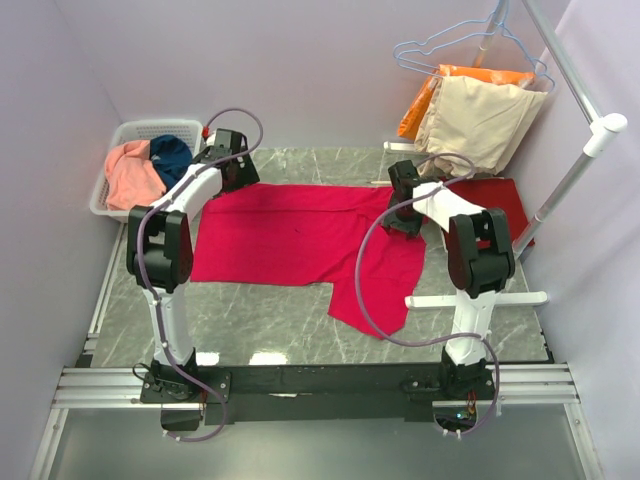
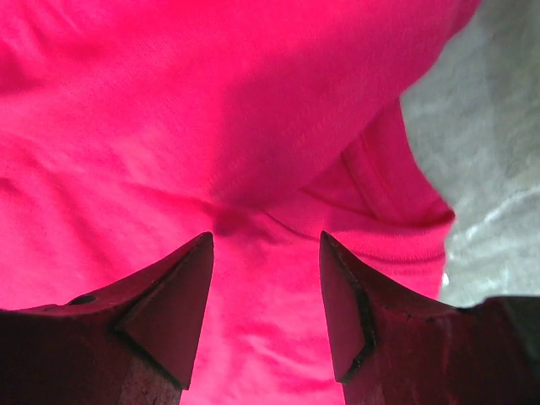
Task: Fold and stack the t-shirts
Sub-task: Fold the tshirt
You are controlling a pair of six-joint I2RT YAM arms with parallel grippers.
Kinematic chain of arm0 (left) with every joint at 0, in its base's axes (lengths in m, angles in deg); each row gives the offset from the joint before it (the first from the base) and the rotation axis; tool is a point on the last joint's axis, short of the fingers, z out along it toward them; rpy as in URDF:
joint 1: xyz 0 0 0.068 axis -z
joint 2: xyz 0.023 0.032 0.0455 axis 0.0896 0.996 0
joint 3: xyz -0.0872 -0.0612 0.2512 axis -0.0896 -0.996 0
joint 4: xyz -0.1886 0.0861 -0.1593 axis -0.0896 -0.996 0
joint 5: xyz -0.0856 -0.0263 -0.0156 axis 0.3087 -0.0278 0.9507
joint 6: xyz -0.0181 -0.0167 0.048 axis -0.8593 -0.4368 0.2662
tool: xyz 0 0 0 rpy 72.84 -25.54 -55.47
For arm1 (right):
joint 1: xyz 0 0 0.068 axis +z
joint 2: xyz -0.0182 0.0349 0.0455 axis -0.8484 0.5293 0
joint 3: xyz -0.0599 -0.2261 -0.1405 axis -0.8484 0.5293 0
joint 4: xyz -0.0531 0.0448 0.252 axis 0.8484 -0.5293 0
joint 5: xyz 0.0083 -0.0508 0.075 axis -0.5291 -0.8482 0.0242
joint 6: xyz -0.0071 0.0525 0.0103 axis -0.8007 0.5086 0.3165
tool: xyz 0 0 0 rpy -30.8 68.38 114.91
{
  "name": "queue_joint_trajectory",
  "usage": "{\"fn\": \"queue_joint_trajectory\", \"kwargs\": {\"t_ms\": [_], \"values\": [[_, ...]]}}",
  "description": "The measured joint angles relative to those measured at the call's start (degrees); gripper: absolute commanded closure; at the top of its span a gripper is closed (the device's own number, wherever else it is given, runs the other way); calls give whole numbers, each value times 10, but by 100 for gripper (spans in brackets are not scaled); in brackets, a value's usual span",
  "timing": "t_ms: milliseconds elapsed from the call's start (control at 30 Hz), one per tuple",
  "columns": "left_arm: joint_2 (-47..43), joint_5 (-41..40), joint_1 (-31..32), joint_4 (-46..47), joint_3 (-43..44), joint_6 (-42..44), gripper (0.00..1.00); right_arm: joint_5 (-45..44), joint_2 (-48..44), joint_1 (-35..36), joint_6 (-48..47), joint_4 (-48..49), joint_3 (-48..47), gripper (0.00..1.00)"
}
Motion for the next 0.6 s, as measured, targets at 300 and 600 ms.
{"fn": "queue_joint_trajectory", "kwargs": {"t_ms": [300,600], "values": [[0,3,4,-2,-2,0,1,0,-20,-4,18,102,27,44],[0,3,4,-16,4,0,1,5,-12,-9,39,117,26,50]]}}
